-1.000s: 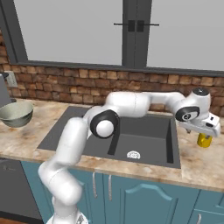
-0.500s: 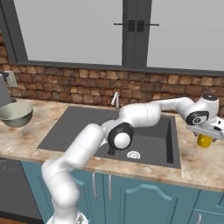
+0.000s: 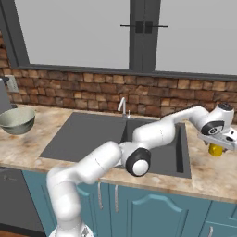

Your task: Pick the mug and place it in the sink. Pick the bowl and place it in the open cabinet and then close the cabinet.

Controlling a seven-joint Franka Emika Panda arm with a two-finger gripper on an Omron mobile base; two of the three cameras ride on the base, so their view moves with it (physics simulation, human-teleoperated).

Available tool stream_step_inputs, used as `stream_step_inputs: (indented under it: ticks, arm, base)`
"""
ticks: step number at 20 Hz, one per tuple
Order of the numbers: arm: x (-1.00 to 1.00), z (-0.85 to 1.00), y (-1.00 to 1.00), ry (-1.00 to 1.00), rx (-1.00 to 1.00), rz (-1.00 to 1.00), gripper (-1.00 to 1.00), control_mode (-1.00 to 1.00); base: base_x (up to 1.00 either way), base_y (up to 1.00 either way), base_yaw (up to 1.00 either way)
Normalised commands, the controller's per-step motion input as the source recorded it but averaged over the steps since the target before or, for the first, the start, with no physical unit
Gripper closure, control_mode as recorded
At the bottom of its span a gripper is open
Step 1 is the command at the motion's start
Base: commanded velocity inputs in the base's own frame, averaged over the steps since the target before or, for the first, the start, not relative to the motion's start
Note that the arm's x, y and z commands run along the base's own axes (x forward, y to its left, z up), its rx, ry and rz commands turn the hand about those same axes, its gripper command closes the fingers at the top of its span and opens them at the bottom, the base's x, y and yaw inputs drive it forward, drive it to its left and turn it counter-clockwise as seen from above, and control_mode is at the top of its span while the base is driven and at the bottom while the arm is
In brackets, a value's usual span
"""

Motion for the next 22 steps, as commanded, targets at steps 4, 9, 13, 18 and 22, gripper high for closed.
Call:
stream_step_inputs:
  ticks: [4,9,13,18,22]
  arm:
    - [0.29,-0.3,-0.14,0.0,0.06,0.0,-1.0,-1.0]
    - [0.42,-0.13,-0.19,0.0,0.08,0.0,-1.0,-1.0]
    - [0.25,-0.01,-0.21,0.0,0.06,0.0,1.0,-1.0]
    - [0.0,-0.01,0.0,0.0,0.01,0.0,1.0,-1.0]
    - [0.01,0.0,0.0,0.0,0.0,0.0,1.0,-1.0]
  base:
    - [0.0,0.0,0.0]
    - [0.0,0.0,0.0]
    - [0.0,0.0,0.0]
    - [0.0,0.0,0.0]
    - [0.0,0.0,0.0]
